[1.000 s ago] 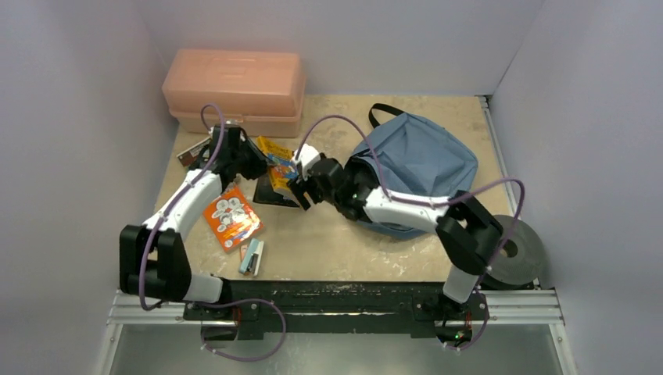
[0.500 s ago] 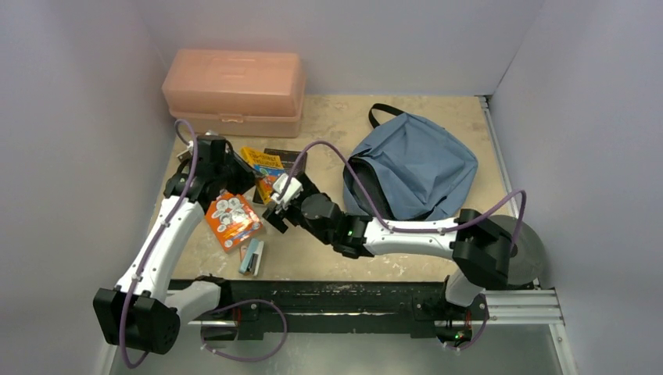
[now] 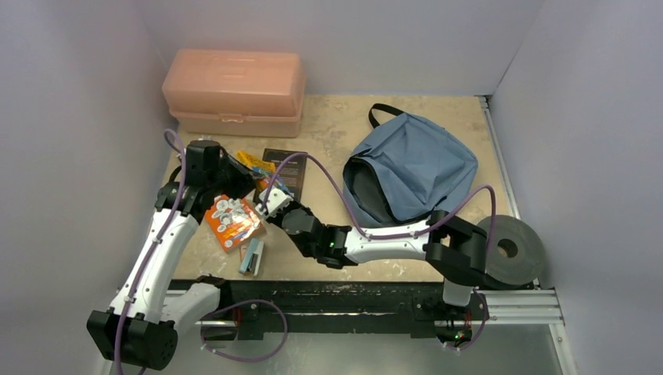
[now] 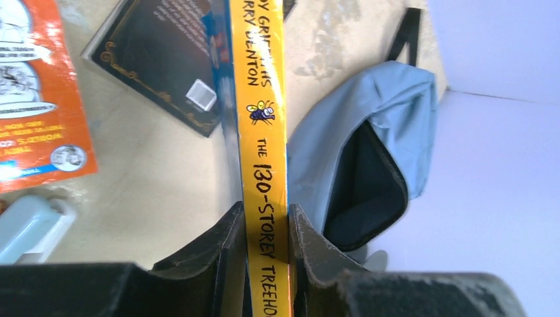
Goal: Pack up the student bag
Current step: Pick up the book from the center of the board.
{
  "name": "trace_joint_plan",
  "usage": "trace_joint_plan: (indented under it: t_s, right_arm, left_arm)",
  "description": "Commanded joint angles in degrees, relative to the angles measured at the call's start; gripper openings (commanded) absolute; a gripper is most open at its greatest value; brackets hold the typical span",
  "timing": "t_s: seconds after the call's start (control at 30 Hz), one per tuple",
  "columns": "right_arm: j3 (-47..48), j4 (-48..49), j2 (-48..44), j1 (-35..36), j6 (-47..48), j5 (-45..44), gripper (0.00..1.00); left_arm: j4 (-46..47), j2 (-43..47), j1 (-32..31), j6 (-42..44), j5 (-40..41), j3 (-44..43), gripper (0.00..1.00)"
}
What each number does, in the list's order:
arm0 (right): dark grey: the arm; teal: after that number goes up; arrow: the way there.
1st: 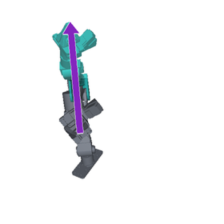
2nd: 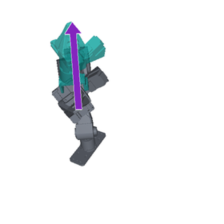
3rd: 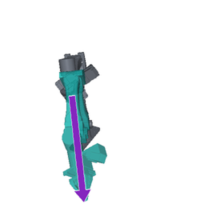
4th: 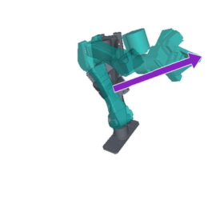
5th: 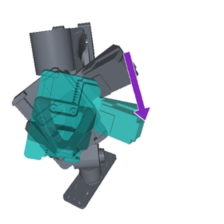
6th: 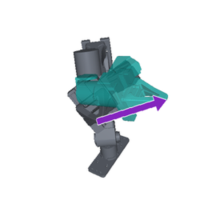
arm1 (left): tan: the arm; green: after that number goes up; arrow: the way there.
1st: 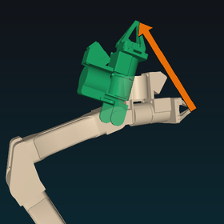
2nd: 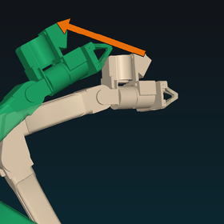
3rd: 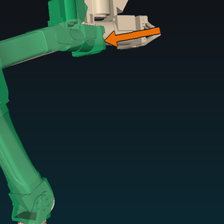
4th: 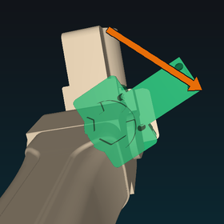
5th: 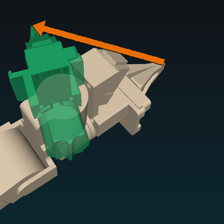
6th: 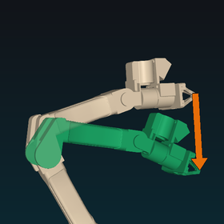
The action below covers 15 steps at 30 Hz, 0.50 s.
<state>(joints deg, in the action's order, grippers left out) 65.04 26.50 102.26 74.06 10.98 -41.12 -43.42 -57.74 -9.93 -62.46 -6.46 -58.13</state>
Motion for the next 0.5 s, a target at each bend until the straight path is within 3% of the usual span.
trace_joint_plan:
  t_s: [0.0, 0.07, 0.1, 0.13, 0.23, 0.27, 0.33, 0.47]
  right_arm:
    - [0.7, 2.7, -4.2, -0.7, -5.4, -3.7, 0.02]
    - [-0.8, -0.3, -7.9, -2.2, -11.4, -1.1, 0.0]
    - [-2.0, -1.9, -10.7, -4.0, -16.0, 2.3, 0.0]
    - [-3.3, -3.6, -13.4, -6.3, -22.2, 6.6, 0.0]
    - [-6.6, -7.5, -21.5, -16.3, -36.9, 25.4, 0.0]
    - [-7.1, -8.1, -23.5, -19.7, -36.9, 32.0, 0.0]
    - [-8.0, -9.1, -27.4, -24.5, -36.9, 41.7, 0.0]
    - [-10.3, -6.8, -33.0, -34.3, -36.9, 55.6, 0.0]
  left_arm:
    - [3.5, 4.0, -0.3, 1.6, -2.8, -2.9, 0.08]
    - [3.8, 4.2, -0.3, 4.9, -3.7, -4.9, 0.59]
    - [3.1, 4.3, -0.3, 7.5, -3.7, -6.4, 0.78]
    - [2.5, 4.7, -0.3, 9.8, -3.9, -7.5, 0.89]
    - [2.6, 8.2, -0.3, 14.6, -5.7, -8.1, 0.97]
    - [5.1, 10.5, -0.3, 15.0, -7.9, -6.3, 0.98]
    - [15.2, 16.5, -0.3, 13.6, -14.1, -0.1, 0.99]
    - [40.9, 24.3, -0.4, 1.3, -21.4, 13.7, 0.99]
